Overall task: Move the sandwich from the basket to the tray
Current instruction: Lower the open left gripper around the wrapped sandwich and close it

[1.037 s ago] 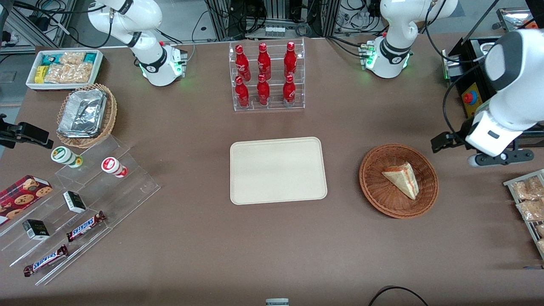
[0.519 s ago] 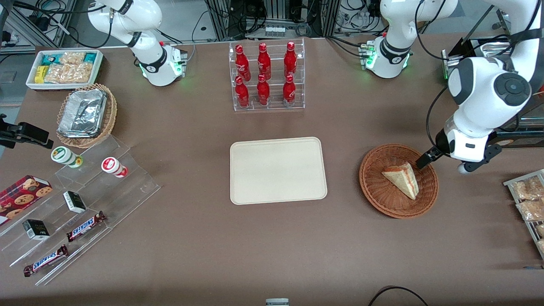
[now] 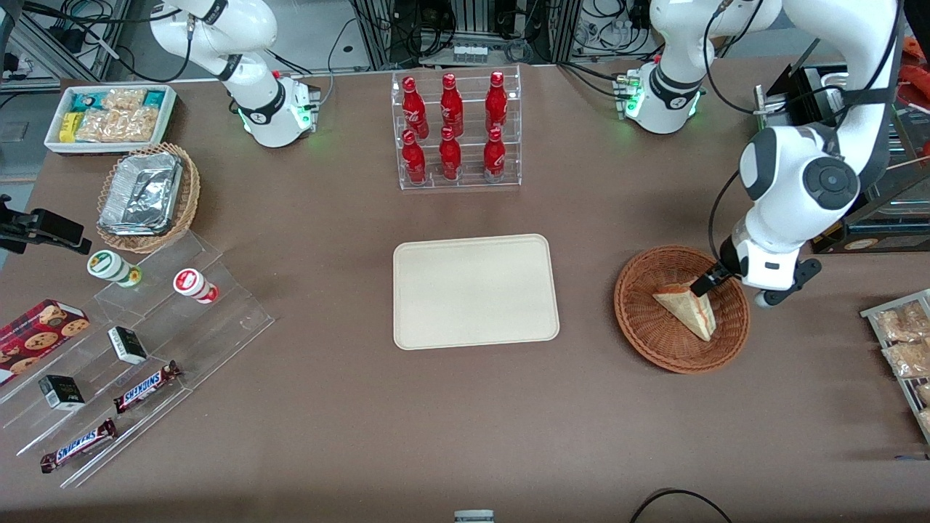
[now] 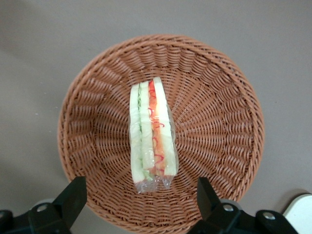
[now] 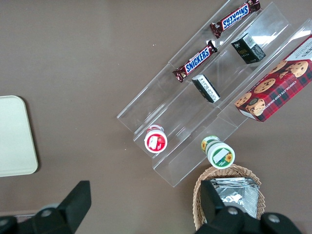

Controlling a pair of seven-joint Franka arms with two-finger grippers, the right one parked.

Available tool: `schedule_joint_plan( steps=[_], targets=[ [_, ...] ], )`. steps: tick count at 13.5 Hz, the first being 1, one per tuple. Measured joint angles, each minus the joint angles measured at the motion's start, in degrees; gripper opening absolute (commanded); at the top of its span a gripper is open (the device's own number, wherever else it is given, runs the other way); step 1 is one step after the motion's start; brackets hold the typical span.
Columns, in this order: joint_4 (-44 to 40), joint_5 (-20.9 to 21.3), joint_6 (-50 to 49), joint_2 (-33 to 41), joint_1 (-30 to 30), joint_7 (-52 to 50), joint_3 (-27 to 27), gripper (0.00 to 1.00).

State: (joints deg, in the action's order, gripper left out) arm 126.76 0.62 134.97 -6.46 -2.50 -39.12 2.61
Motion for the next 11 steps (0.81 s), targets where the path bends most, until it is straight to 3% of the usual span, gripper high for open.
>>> schedule_joint_plan(
  steps=[5, 6, 7, 8, 11],
  targets=[
    [3.6, 0.0, 7.5, -3.5, 0.0, 0.0, 0.2, 1.00],
    [4.0, 0.0, 8.3, -4.2, 0.0, -0.1, 0.2, 0.88],
    [4.3, 0.0, 8.9, -4.8, 0.0, -0.1, 0.2, 0.36],
    [4.3, 0.0, 9.4, -5.4, 0.0, -0.2, 0.2, 0.04],
    [4.1, 0.0, 10.4, -5.9, 0.2, -0.4, 0.1, 0.00]
  ],
)
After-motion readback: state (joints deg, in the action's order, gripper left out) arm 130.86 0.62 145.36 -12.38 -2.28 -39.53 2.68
